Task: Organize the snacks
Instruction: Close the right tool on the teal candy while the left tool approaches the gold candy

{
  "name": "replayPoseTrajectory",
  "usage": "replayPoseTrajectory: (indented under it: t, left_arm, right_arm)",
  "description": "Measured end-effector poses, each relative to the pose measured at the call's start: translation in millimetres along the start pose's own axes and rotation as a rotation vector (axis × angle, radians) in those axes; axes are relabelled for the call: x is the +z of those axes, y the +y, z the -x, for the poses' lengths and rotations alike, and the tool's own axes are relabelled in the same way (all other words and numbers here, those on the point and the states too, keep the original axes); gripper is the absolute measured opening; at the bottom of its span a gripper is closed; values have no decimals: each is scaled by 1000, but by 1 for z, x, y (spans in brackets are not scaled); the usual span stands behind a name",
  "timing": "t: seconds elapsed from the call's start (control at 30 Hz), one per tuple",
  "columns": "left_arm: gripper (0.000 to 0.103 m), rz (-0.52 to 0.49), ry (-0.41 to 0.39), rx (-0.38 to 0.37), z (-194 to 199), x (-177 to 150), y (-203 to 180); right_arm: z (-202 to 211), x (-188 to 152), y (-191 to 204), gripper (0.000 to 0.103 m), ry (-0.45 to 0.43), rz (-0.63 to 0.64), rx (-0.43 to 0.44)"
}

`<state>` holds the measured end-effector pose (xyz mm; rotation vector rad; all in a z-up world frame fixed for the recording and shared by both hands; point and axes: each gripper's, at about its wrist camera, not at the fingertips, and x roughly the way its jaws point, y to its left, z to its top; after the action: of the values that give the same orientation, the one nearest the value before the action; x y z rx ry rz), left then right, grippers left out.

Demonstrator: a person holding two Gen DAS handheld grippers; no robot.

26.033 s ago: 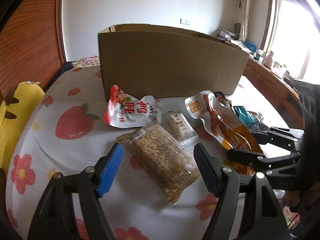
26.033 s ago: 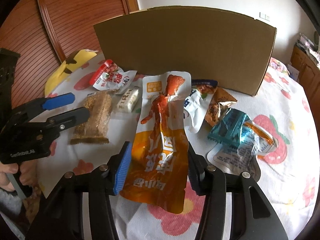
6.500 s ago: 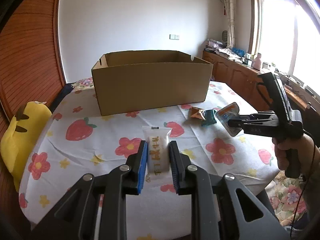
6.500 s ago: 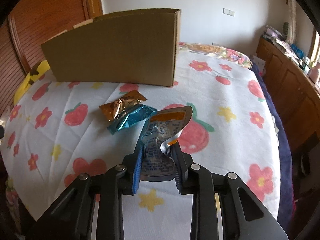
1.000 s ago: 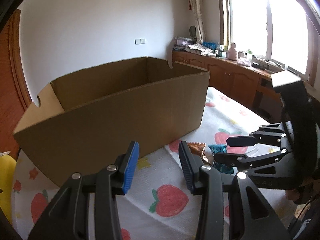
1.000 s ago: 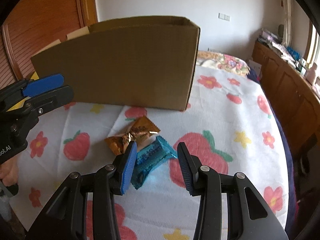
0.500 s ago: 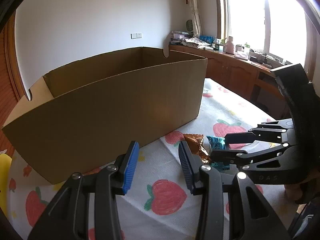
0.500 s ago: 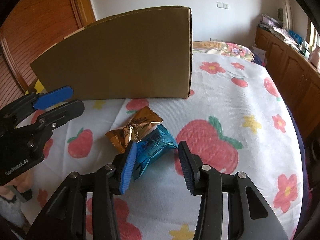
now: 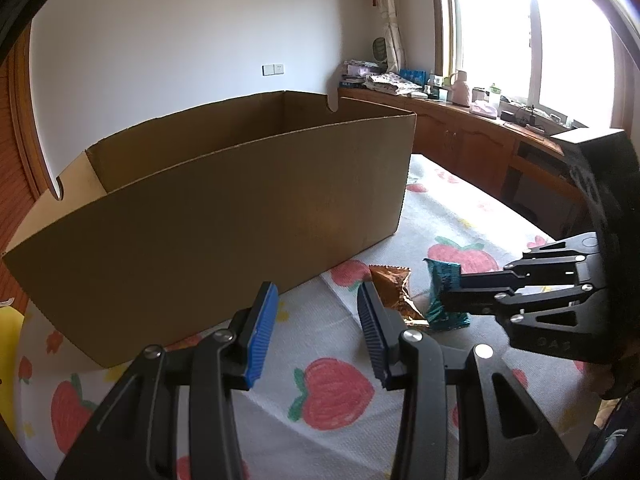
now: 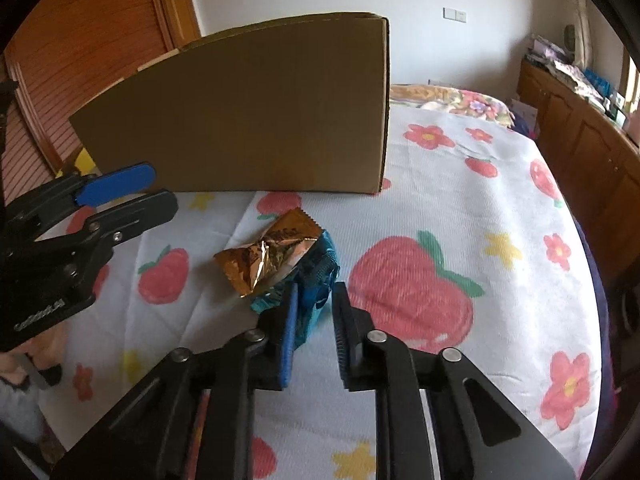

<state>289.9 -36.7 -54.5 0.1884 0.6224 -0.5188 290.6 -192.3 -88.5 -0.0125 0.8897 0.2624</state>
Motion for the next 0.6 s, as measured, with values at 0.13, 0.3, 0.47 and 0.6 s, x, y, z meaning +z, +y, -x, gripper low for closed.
replayPoseTrajectory:
  t: [0.13, 0.3, 0.47, 0.6]
  left_arm:
    - [42, -30, 16, 21, -3, 2, -6]
    - [42, -35, 83, -20, -9, 9, -20]
    - [43, -36, 122, -24, -15, 13, -32]
    - [43, -38, 152, -45, -22, 15, -43]
  right_arm:
    - [5, -4, 0, 10, -8, 14, -1]
    - [14, -10, -5, 10, -22, 0, 11]
    - [23, -15, -13, 10, -40, -25, 31]
    - [34, -20, -18, 10, -58, -31, 45]
